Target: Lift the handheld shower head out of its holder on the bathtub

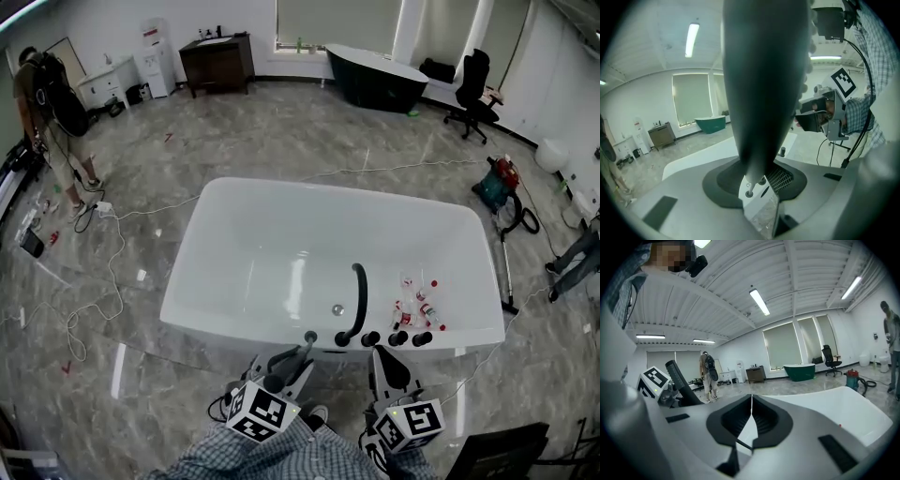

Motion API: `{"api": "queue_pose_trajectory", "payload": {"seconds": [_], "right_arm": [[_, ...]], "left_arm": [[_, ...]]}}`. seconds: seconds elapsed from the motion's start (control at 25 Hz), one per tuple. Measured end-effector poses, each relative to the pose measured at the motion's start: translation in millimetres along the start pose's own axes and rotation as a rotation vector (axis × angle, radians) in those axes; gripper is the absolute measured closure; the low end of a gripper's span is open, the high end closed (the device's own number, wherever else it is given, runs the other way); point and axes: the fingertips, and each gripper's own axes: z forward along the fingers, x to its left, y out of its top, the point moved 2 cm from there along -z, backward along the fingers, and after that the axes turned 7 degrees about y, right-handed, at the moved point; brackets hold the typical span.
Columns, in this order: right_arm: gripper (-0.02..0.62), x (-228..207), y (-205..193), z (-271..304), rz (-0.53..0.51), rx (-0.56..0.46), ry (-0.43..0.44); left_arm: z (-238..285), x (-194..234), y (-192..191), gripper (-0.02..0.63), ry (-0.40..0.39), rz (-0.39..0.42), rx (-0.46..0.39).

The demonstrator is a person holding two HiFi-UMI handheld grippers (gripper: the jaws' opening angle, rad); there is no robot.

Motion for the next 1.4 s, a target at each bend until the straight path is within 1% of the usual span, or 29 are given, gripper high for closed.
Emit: {"api": "queue_pose_trajectory", "payload": {"seconds": [0.16,0.44,0.72,1.0,1.4], "right_arm": [[0.577,4.2,11.2,0.4,-0.023,-0.021,0.016],[0.577,13.3,13.5,4.8,-0.035,-0.036,0.063],[0.577,23.1,16.0,7.9,-0.045,-0.032,0.088],[0.577,18.9,6.2,6.2,-0.036,-0.016,0.091],[0.578,21.8,7.9,7.9,-0.051,-0.006,0.093]], "left_arm": [[-6.5,-1.7,3.3,0.479,0.008,-0.006,0.0],[-15.5,-4.0,14.5,0.479,0.03,0.008,-0.015],[-22.3,-1.8,17.2,0.479,0.043,0.017,-0.021],[-19.1,-4.4,15.2,0.479,0.053,0.002,-0.022],[-22.9,-2.4,14.2,0.479,0.055,-0.001,-0.018]]}}
